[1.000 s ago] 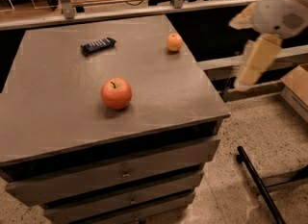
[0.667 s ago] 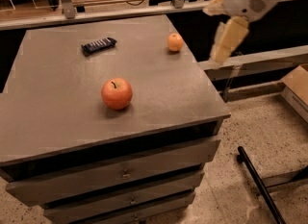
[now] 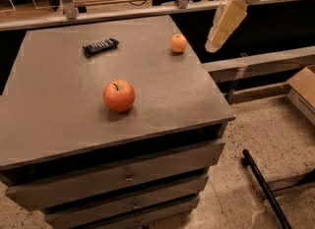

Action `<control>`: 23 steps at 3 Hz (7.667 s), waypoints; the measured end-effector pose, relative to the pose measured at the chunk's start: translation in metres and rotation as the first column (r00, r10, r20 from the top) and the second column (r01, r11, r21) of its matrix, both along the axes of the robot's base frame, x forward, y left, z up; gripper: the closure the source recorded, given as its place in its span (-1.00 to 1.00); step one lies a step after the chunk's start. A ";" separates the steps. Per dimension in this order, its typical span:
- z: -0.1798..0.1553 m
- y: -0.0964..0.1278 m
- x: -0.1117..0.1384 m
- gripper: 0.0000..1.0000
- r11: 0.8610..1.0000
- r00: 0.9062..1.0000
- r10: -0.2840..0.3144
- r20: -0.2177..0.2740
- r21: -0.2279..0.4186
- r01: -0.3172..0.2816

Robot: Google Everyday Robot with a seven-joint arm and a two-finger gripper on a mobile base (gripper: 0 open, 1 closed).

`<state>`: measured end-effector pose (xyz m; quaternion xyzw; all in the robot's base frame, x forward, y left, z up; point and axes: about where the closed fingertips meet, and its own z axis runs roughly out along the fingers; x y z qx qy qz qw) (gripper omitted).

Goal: Move orange near apple

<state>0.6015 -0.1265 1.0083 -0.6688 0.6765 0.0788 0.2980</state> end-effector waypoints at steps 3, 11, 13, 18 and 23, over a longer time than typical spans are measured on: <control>-0.056 0.012 0.075 -1.00 0.929 0.985 -0.143 0.094 0.356 0.101; -0.150 0.033 0.176 0.23 0.833 0.946 -0.318 -0.057 0.459 0.308; -0.103 0.045 0.158 1.00 0.833 0.973 -0.230 0.003 0.517 0.195; -0.155 0.084 0.013 1.00 0.840 0.999 0.047 0.009 0.541 -0.044; -0.117 0.111 -0.055 1.00 0.800 0.985 0.170 0.016 0.582 -0.148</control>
Offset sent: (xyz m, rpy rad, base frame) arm 0.1048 0.0024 -0.0407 0.5444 -0.2567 -0.1772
